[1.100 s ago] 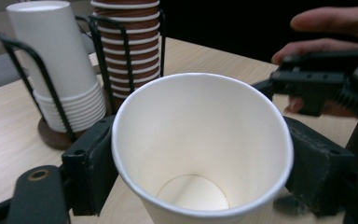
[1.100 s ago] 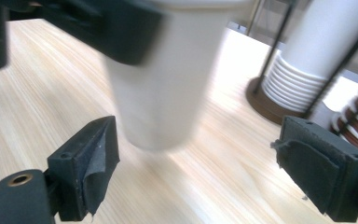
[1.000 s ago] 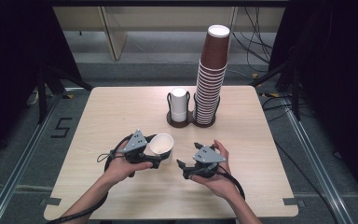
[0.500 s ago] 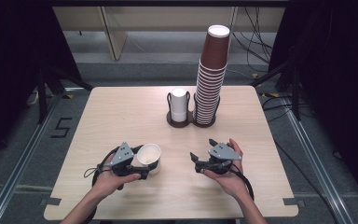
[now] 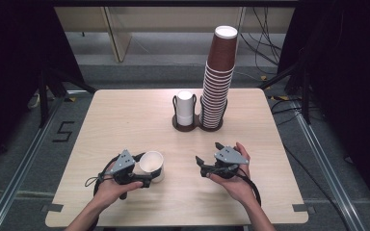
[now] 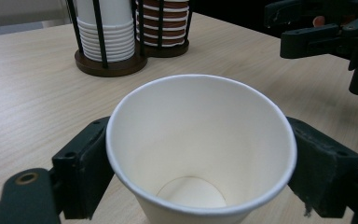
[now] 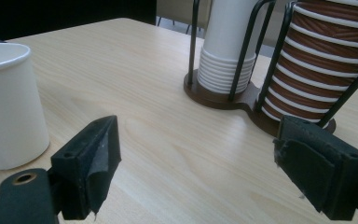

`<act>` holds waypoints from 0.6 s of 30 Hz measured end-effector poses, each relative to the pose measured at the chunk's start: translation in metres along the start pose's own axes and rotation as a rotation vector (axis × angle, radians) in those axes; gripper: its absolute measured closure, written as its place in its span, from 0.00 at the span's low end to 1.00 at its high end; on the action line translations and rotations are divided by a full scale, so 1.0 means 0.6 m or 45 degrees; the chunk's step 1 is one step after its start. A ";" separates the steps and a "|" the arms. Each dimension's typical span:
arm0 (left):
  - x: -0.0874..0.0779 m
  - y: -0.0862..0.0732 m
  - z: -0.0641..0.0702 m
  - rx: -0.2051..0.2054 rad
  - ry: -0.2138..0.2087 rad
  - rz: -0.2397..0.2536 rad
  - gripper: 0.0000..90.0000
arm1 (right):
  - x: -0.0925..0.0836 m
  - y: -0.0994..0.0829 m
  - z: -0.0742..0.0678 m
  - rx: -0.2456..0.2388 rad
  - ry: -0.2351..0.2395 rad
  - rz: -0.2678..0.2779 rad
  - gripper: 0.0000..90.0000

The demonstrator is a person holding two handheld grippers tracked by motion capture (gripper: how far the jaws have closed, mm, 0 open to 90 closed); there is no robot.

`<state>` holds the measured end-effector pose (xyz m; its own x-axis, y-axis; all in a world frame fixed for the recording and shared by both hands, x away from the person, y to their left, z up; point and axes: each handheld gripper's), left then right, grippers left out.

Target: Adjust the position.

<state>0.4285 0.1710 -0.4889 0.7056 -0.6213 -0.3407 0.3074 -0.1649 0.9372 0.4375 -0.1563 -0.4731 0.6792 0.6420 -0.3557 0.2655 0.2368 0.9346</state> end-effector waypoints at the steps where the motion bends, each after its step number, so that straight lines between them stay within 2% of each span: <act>1: -0.001 0.000 0.000 -0.002 0.007 -0.019 0.16 | 0.001 0.001 0.004 -0.027 0.005 0.008 0.17; 2: 0.001 -0.001 -0.001 -0.004 0.003 -0.016 0.14 | 0.000 0.002 0.005 -0.042 -0.007 0.009 0.17; 6: 0.003 0.000 0.002 -0.010 -0.012 -0.023 0.01 | 0.001 0.004 0.004 -0.034 0.003 0.011 0.17; 9: 0.001 0.002 0.003 0.013 -0.002 -0.011 0.00 | 0.002 0.004 0.005 -0.043 0.007 0.010 0.17; 11: 0.001 0.004 0.003 0.022 -0.015 -0.004 0.00 | 0.002 0.005 0.003 -0.019 0.012 0.002 0.17; 12: -0.002 0.005 0.004 0.035 0.004 -0.019 0.00 | 0.004 0.006 0.003 -0.012 0.035 0.008 0.17; 13: -0.003 0.006 0.003 0.046 0.009 -0.021 0.00 | 0.002 0.008 0.003 -0.034 0.011 0.004 0.17; 14: -0.004 0.007 0.003 0.043 0.005 -0.011 0.00 | 0.001 0.010 0.004 -0.038 0.012 0.004 0.17; 15: -0.006 0.009 0.002 0.046 0.014 -0.015 0.00 | 0.002 0.011 0.003 -0.012 0.028 0.002 0.17; 16: -0.008 0.011 0.001 0.045 0.013 -0.008 0.00 | 0.002 0.012 0.003 -0.017 0.026 0.007 0.17; 18: -0.011 0.016 0.001 0.045 0.004 0.010 0.00 | 0.001 0.015 0.006 -0.048 -0.002 0.022 0.17</act>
<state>0.4264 0.1729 -0.4776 0.7099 -0.6204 -0.3334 0.2793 -0.1867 0.9419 0.4429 -0.1566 -0.4651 0.6847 0.6448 -0.3397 0.2278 0.2534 0.9402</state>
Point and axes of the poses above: each handheld gripper's, and its own axes: x roughly forward along the jaws, y roughly out of its top, z roughly to its right, and after that the axes turned 9 degrees about y, right-handed
